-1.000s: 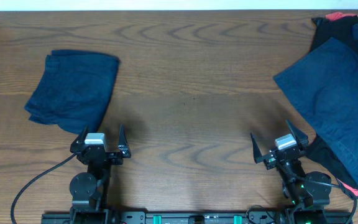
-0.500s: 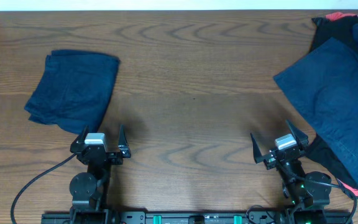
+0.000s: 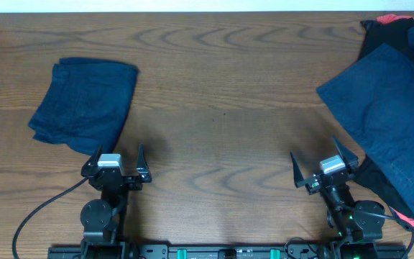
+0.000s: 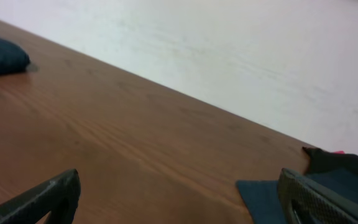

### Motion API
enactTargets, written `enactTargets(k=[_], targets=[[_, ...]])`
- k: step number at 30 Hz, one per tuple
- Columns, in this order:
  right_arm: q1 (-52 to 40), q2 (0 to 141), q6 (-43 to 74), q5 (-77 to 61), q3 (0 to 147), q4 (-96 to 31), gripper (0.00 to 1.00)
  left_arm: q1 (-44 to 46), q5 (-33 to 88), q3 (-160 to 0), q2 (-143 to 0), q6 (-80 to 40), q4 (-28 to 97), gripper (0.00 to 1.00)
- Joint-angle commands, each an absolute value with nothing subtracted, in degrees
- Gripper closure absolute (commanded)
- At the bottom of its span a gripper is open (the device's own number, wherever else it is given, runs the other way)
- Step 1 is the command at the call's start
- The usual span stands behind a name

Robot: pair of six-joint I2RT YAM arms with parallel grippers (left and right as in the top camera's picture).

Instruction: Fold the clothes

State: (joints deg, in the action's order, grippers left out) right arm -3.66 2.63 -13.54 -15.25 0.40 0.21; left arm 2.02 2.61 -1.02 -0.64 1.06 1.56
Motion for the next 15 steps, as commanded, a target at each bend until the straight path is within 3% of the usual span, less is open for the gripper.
enactTargets(k=[1, 8, 15], targets=[[-4.4, 2.3, -7.2, -14.3, 0.4, 0.5, 0.01, 1.8, 2.0, -1.2, -0.3, -4.8, 4.4, 0.02], [-4.3, 2.7, -2.2, -9.8, 3.2, -0.3, 0.01, 1.8, 2.0, -9.0, -3.5, -7.8, 10.1, 0.02], [-4.0, 11.5, -0.2, -8.3, 14.6, -9.7, 0.01, 1.8, 2.0, -23.6, -16.1, -8.2, 20.0, 0.02]])
